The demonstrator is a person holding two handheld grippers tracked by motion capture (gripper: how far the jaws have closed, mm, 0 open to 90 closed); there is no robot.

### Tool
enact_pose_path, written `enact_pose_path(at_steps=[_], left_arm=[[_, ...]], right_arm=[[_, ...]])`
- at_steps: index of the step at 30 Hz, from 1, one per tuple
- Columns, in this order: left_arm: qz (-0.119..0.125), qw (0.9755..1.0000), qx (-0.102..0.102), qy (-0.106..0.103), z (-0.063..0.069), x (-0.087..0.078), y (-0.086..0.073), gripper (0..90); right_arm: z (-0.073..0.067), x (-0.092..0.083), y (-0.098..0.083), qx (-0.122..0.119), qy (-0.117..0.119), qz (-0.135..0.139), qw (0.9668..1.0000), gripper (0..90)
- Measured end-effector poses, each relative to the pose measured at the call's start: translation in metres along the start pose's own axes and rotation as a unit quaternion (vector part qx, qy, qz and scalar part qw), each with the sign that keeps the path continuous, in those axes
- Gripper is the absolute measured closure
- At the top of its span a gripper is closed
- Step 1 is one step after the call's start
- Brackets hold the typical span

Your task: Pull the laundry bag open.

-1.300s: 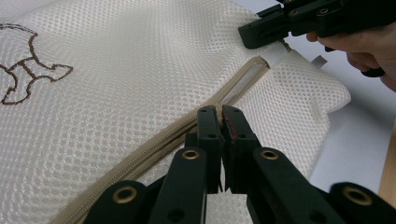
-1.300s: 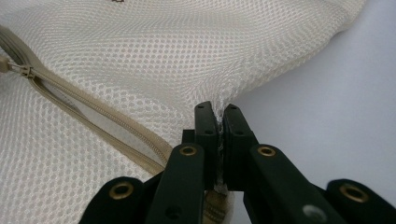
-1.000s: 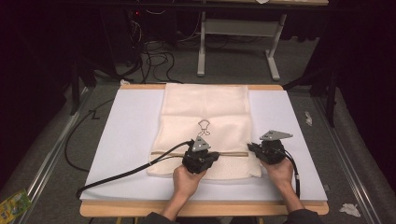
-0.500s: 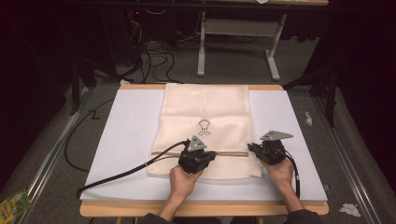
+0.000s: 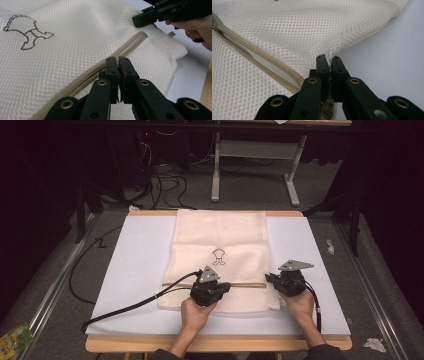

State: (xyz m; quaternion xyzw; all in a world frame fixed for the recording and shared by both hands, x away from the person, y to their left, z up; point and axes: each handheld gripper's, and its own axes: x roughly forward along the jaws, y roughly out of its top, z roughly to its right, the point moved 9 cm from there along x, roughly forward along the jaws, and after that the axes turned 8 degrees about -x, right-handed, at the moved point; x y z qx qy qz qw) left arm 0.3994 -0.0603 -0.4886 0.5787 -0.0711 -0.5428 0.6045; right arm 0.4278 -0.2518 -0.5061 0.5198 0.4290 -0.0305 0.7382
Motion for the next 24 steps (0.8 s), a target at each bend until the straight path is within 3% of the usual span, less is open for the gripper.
enact_pose_path(at_steps=[24], left_arm=[[0.004,1.0000,-0.001,0.005,-0.0018,-0.0044,0.0026,87.0]], right_arm=[[0.0011,0.0005,-0.0019,0.003,0.002,0.006,1.0000,87.8]])
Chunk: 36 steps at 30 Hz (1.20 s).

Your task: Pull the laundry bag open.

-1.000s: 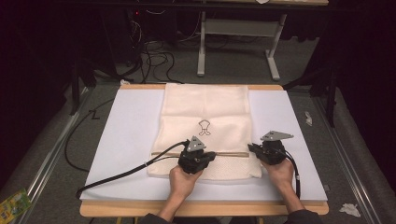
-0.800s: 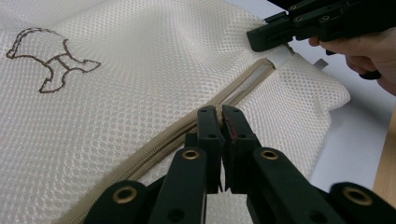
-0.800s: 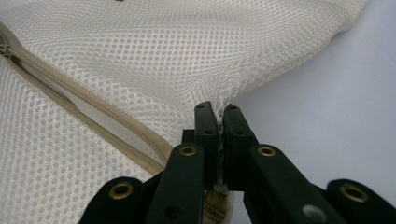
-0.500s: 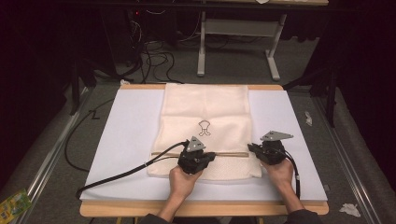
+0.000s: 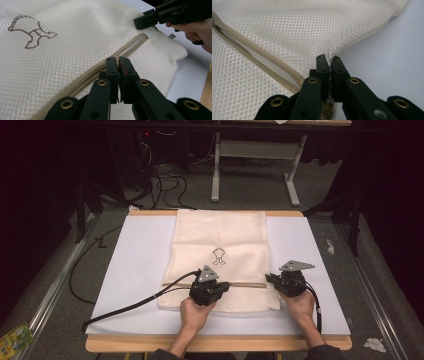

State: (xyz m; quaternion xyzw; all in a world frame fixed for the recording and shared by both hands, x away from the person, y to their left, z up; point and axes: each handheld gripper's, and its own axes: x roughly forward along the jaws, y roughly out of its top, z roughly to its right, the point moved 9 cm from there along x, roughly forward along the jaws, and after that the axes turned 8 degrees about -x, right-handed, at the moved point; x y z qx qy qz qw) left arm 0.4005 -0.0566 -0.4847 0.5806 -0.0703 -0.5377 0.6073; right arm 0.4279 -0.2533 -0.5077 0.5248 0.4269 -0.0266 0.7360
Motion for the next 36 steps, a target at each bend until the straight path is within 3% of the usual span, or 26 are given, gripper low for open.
enact_pose_path(at_steps=[36], left_arm=[[0.012,0.9998,-0.014,0.003,-0.0100,-0.0075,-0.0025,87.0]], right_arm=[[0.0028,-0.0017,-0.0066,0.001,-0.004,-0.007,1.0000,87.8]])
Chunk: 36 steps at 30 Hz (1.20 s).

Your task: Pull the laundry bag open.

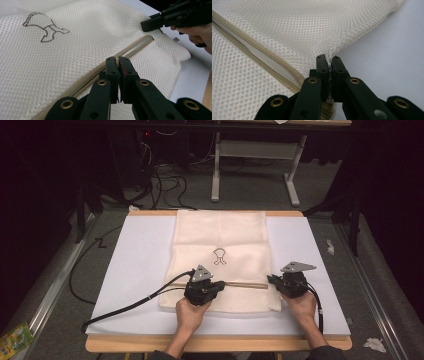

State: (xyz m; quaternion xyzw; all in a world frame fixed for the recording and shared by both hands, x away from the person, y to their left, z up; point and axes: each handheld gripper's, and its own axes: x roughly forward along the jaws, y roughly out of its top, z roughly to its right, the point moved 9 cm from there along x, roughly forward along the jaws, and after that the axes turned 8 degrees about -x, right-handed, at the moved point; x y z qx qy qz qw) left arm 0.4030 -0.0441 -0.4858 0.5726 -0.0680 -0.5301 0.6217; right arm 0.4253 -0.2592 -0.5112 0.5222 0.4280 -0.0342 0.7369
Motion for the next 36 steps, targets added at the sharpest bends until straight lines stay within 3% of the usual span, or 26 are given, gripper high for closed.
enact_pose_path(at_steps=[36], left_arm=[[0.011,0.9999,-0.008,0.008,-0.009,-0.015,0.002,87.0]], right_arm=[[0.004,-0.004,0.002,-0.001,-0.005,0.007,1.0000,87.8]])
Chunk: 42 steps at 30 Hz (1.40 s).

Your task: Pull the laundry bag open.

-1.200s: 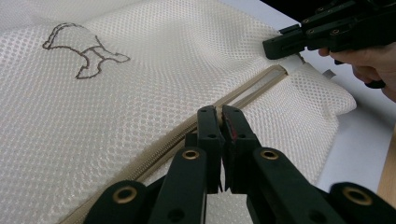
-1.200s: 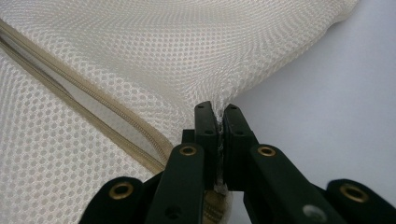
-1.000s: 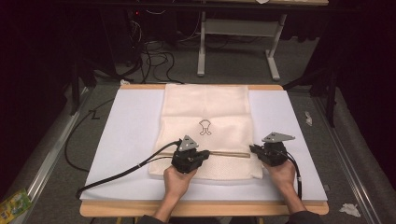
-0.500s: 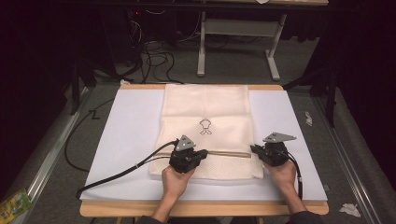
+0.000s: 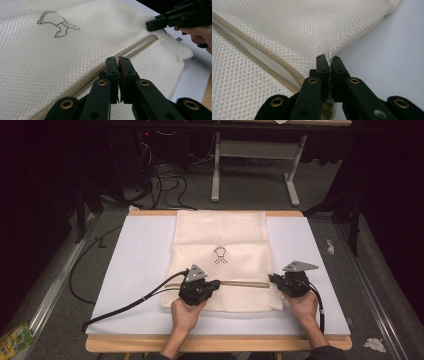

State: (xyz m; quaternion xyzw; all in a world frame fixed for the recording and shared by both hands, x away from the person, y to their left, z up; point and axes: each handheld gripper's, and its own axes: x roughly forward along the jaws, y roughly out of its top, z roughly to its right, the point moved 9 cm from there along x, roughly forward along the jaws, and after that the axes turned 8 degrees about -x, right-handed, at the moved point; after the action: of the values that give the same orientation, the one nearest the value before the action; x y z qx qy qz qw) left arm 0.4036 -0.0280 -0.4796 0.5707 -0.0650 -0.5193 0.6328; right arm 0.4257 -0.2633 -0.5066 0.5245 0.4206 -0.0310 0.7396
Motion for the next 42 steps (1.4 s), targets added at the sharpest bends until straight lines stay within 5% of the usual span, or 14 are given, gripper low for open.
enact_pose_path(at_steps=[24,42], left_arm=[[0.006,0.9998,-0.016,0.007,-0.015,-0.013,-0.006,87.0],[0.008,0.9999,-0.013,0.005,-0.014,-0.014,-0.006,87.0]], right_arm=[[0.001,0.004,-0.006,0.009,0.001,0.000,1.0000,87.7],[0.002,0.003,-0.006,0.009,0.003,0.001,1.0000,87.8]])
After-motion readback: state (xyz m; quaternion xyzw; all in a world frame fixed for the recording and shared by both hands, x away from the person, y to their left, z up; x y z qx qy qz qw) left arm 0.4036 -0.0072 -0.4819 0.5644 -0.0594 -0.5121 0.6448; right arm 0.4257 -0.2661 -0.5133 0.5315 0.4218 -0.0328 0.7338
